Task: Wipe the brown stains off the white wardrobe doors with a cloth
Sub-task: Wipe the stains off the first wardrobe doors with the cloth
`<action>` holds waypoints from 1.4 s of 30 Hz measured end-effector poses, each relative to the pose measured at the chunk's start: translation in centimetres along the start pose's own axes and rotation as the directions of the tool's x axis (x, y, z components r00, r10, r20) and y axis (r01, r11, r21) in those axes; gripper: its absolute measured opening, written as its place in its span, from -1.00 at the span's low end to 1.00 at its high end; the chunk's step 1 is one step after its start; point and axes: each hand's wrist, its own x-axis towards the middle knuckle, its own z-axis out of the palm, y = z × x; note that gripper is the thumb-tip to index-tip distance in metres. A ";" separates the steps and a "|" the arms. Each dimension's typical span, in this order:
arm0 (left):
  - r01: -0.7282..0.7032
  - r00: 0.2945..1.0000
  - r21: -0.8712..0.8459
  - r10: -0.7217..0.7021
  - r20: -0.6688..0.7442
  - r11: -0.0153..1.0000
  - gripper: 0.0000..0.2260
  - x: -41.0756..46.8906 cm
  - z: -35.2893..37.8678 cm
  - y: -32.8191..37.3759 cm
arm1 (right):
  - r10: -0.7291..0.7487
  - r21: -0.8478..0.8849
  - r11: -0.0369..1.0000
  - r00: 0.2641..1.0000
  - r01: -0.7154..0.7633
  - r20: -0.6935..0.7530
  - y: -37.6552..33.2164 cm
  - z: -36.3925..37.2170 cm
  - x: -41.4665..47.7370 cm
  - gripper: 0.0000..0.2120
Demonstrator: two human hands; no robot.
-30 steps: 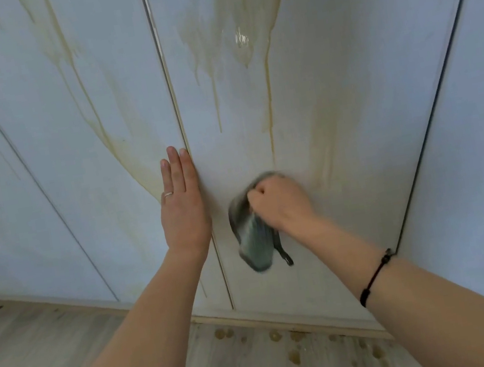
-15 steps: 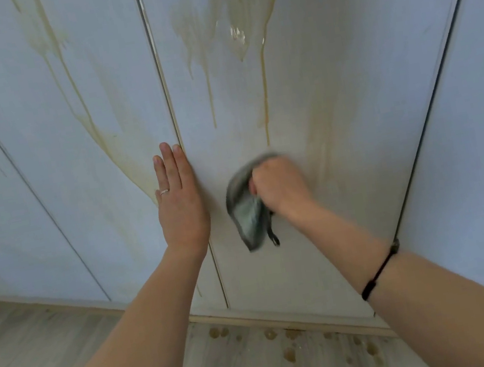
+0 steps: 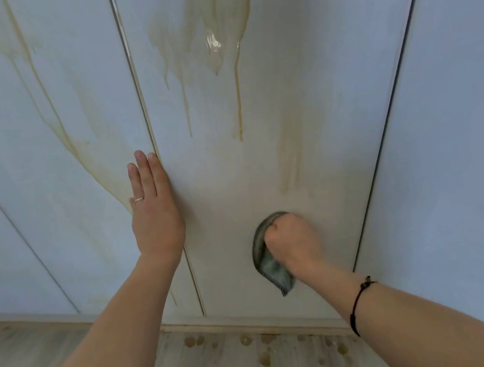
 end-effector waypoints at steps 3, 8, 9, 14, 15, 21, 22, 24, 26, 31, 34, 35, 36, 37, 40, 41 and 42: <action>0.008 1.000 -0.004 -0.008 -0.006 1.000 -0.08 0.1 0.3 0.1 | 0.012 0.338 0.936 0.952 0.096 -0.305 -3.5 -4.6 2.7 -0.69; 0.009 1.000 -0.009 -0.009 -0.005 1.000 -0.07 0.1 0.1 0.1 | -0.065 0.217 0.970 0.977 0.109 -0.201 -1.7 -2.3 1.5 -0.68; 0.003 1.000 -0.006 -0.004 -0.006 1.000 -0.07 0.1 0.1 -0.1 | -0.063 0.076 0.995 0.994 0.069 -0.084 -0.3 -0.6 0.7 -0.71; 0.011 1.000 -0.012 -0.011 -0.006 1.000 -0.08 0.1 0.1 0.0 | -0.016 -0.073 0.997 1.000 0.016 0.001 1.5 0.6 -0.2 -0.76; 0.017 1.000 -0.011 -0.017 -0.014 1.000 -0.08 0.1 0.4 0.1 | -0.036 -0.013 0.999 0.996 0.035 -0.082 0.5 -0.3 0.7 -0.73; 0.021 0.999 -0.013 -0.021 -0.031 1.000 -0.07 0.2 0.7 0.0 | 0.006 0.371 0.921 0.950 0.116 -0.312 -2.7 -4.0 2.6 -0.71; 0.021 0.999 -0.013 -0.021 -0.029 1.000 -0.06 0.2 0.5 0.1 | -0.005 0.292 0.952 0.965 0.085 -0.264 -1.9 -3.1 1.9 -0.68; 0.011 1.000 -0.015 -0.011 -0.017 1.000 -0.05 0.1 0.1 -0.1 | 0.006 0.077 0.997 0.993 0.003 -0.119 0.3 -0.7 0.2 -0.69; 0.005 1.000 -0.020 -0.005 0.005 1.000 -0.03 0.0 0.0 -0.1 | 0.064 -0.020 0.998 0.997 -0.063 0.045 2.4 0.3 -0.9 -0.75; 0.011 1.000 -0.030 -0.011 0.013 0.999 -0.03 0.0 0.0 0.1 | 0.034 0.216 0.976 0.988 -0.001 -0.149 -0.1 -4.1 1.8 -0.71; 0.011 1.000 -0.024 -0.010 0.022 1.000 -0.09 0.0 -0.1 0.3 | 0.060 0.377 0.923 0.935 0.082 -0.349 -2.1 -8.0 3.9 -0.75; 0.015 1.000 -0.027 -0.014 0.023 1.000 -0.10 0.0 0.0 0.3 | 0.046 0.377 0.920 0.928 0.105 -0.371 -2.0 -8.2 3.9 -0.73; 0.017 1.000 -0.026 -0.016 0.023 1.000 -0.10 0.0 -0.1 0.4 | 0.027 0.348 0.931 0.929 0.112 -0.370 -1.8 -8.0 3.6 -0.72; 0.020 1.000 -0.025 -0.020 0.024 0.999 -0.10 0.0 -0.1 0.4 | 0.000 0.286 0.952 0.937 0.107 -0.350 -1.1 -7.1 3.1 -0.70; 0.021 0.999 -0.025 -0.020 0.036 0.999 -0.11 0.0 -0.7 0.5 | 0.006 -0.014 1.000 0.996 -0.007 -0.093 1.9 -3.3 0.6 -0.73; 0.014 0.999 -0.032 -0.013 0.038 0.999 -0.11 0.0 -0.7 0.5 | 0.033 -0.074 0.997 0.999 -0.033 0.004 3.0 -2.5 0.0 -0.76; 0.012 0.999 -0.032 -0.011 0.037 0.999 -0.12 -0.1 -0.6 0.5 | 0.054 -0.086 0.995 0.996 -0.048 0.066 3.7 -2.2 -0.5 -0.80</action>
